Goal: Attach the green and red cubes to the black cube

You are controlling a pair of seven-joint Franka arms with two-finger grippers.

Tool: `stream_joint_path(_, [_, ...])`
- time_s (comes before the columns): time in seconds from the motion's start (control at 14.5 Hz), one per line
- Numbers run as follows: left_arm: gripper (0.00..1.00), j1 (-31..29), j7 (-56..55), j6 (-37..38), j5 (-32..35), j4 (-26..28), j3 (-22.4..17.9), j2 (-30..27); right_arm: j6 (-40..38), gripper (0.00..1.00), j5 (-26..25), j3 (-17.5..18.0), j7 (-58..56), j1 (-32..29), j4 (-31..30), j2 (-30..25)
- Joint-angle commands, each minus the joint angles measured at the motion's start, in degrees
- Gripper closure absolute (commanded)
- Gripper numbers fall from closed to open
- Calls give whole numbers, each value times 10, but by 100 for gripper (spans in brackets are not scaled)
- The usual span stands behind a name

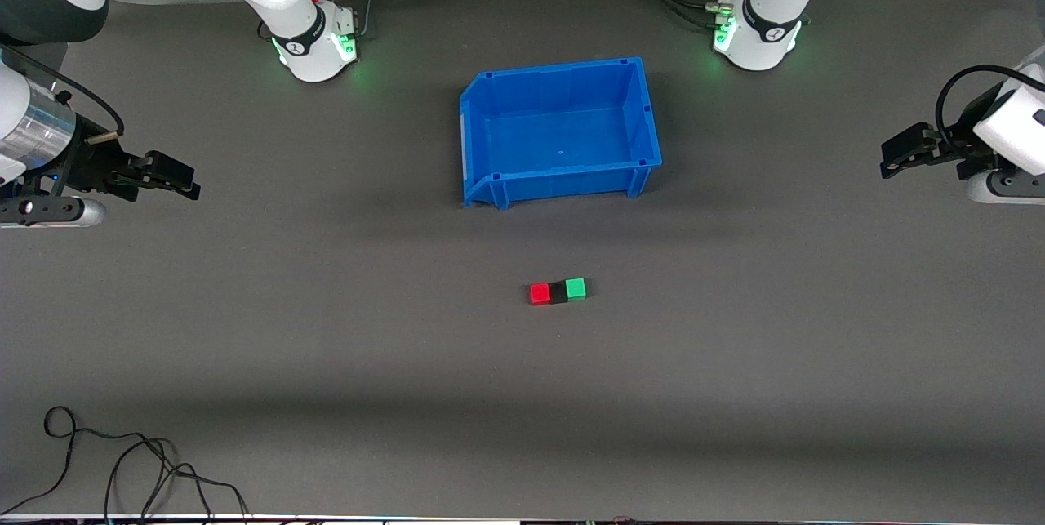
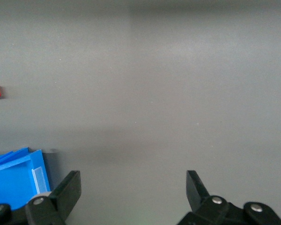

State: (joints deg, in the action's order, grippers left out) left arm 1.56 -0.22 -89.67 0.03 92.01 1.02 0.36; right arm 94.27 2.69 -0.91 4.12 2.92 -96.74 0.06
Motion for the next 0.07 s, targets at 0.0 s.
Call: stream_joint_path(0.0, [0, -3, 9, 11, 9, -20, 3, 8, 5, 1, -7, 3, -3, -1, -6, -6])
